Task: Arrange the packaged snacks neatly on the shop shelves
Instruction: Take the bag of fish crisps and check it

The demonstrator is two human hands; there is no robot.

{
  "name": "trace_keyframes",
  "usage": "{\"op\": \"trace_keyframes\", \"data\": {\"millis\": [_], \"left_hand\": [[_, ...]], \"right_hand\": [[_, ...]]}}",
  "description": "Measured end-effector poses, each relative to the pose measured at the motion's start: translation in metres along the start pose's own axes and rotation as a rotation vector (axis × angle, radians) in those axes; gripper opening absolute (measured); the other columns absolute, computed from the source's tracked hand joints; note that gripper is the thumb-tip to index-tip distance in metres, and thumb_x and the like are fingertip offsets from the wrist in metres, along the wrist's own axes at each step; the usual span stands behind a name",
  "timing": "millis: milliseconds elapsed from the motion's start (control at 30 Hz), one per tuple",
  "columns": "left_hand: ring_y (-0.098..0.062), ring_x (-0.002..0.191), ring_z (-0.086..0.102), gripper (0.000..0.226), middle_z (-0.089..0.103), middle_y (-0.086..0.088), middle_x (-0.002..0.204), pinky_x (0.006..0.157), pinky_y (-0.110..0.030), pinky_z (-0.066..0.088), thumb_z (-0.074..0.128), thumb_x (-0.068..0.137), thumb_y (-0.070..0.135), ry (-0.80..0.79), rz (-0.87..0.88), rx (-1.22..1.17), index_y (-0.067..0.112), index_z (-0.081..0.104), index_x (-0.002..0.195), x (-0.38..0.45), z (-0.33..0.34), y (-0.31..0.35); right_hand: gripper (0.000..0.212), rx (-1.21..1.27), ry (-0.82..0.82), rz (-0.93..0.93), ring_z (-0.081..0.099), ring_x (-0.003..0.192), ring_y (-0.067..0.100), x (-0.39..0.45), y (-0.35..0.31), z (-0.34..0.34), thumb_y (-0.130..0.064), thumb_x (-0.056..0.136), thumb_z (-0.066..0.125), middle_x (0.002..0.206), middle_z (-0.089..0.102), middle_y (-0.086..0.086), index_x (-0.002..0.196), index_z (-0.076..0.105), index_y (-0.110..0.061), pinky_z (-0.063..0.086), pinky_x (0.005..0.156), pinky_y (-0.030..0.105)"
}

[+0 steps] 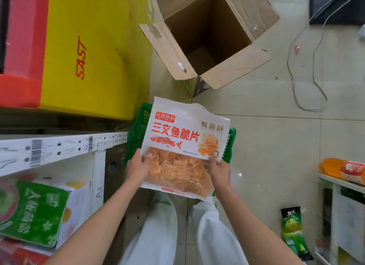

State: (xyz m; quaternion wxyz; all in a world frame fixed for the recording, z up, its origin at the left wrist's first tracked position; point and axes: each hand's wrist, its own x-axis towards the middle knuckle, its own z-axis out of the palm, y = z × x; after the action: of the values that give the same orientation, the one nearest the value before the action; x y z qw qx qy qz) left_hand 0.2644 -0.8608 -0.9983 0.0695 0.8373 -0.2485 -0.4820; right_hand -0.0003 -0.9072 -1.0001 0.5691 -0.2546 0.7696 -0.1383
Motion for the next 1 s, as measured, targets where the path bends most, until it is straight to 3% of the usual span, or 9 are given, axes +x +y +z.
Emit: {"op": "trace_keyframes", "data": {"millis": [133,300,400,467,633,700,800,900,1000], "left_hand": [[-0.029,0.111,0.067,0.033,0.068,-0.003,0.124,0.092,-0.049,0.058,0.055,0.105,0.043,-0.031,-0.015,0.028,0.029,0.056,0.135,0.046,0.032,-0.027],[-0.03,0.102,0.069,0.024,0.071,-0.007,0.115,0.087,-0.046,0.059,0.056,0.105,0.034,-0.122,-0.024,0.113,0.026,0.056,0.128,0.093,0.086,-0.067],[-0.035,0.101,0.071,0.026,0.073,-0.011,0.115,0.085,-0.046,0.059,0.055,0.104,0.04,-0.16,-0.011,0.208,0.024,0.053,0.125,0.127,0.116,-0.09],[-0.039,0.107,0.068,0.034,0.07,-0.016,0.122,0.09,-0.045,0.057,0.049,0.106,0.042,-0.182,-0.028,0.298,0.021,0.05,0.133,0.151,0.132,-0.096],[-0.037,0.125,0.062,0.044,0.06,-0.01,0.145,0.096,-0.039,0.052,0.037,0.11,0.047,-0.273,-0.012,0.439,0.03,0.041,0.151,0.198,0.158,-0.089],[-0.036,0.129,0.06,0.05,0.057,-0.007,0.15,0.103,-0.044,0.051,0.038,0.109,0.053,-0.275,0.023,0.405,0.031,0.035,0.154,0.209,0.163,-0.095],[-0.036,0.133,0.058,0.066,0.056,-0.005,0.151,0.106,-0.045,0.046,0.048,0.103,0.06,-0.276,-0.054,0.144,0.03,0.028,0.159,0.21,0.163,-0.113],[-0.03,0.116,0.067,0.061,0.067,-0.005,0.131,0.09,-0.035,0.051,0.054,0.102,0.059,-0.253,-0.118,0.077,0.023,0.042,0.149,0.2,0.162,-0.124],[-0.027,0.097,0.067,0.054,0.068,-0.008,0.116,0.081,-0.036,0.054,0.053,0.103,0.054,-0.214,-0.115,0.206,0.014,0.049,0.139,0.178,0.153,-0.116]], "right_hand": [[0.024,-0.071,0.019,0.033,0.078,0.089,0.02,0.049,0.035,0.019,-0.033,0.106,0.058,0.097,0.08,-0.003,0.108,0.078,-0.02,0.062,0.091,0.05],[0.029,-0.181,0.002,0.115,0.075,0.088,0.026,0.103,0.099,0.036,-0.036,0.107,0.054,0.095,0.078,0.003,0.102,0.074,-0.016,0.062,0.088,0.052],[0.031,-0.339,-0.014,0.123,0.069,0.083,0.032,0.134,0.115,0.043,-0.036,0.106,0.054,0.091,0.074,0.011,0.095,0.07,-0.012,0.056,0.074,0.038],[0.033,-0.482,-0.063,0.098,0.068,0.084,0.035,0.159,0.119,0.048,-0.042,0.102,0.053,0.092,0.074,0.015,0.09,0.068,-0.015,0.044,0.066,0.034],[0.024,-0.715,-0.099,0.089,0.067,0.083,0.03,0.206,0.125,0.064,-0.041,0.103,0.053,0.09,0.069,0.006,0.094,0.066,-0.023,0.049,0.067,0.034],[0.024,-0.717,-0.062,0.04,0.066,0.077,0.028,0.216,0.133,0.068,-0.034,0.103,0.052,0.088,0.07,0.007,0.093,0.067,-0.019,0.047,0.062,0.033],[0.028,-0.692,-0.034,-0.017,0.066,0.077,0.03,0.221,0.146,0.072,-0.032,0.104,0.05,0.09,0.071,0.01,0.095,0.069,-0.014,0.045,0.059,0.034],[0.03,-0.644,-0.053,0.023,0.066,0.082,0.032,0.212,0.145,0.07,-0.034,0.105,0.048,0.091,0.07,0.01,0.092,0.066,-0.014,0.049,0.067,0.037],[0.026,-0.598,0.004,0.094,0.061,0.071,0.022,0.184,0.136,0.059,-0.027,0.108,0.042,0.084,0.064,0.004,0.085,0.054,-0.021,0.048,0.065,0.036]]}}
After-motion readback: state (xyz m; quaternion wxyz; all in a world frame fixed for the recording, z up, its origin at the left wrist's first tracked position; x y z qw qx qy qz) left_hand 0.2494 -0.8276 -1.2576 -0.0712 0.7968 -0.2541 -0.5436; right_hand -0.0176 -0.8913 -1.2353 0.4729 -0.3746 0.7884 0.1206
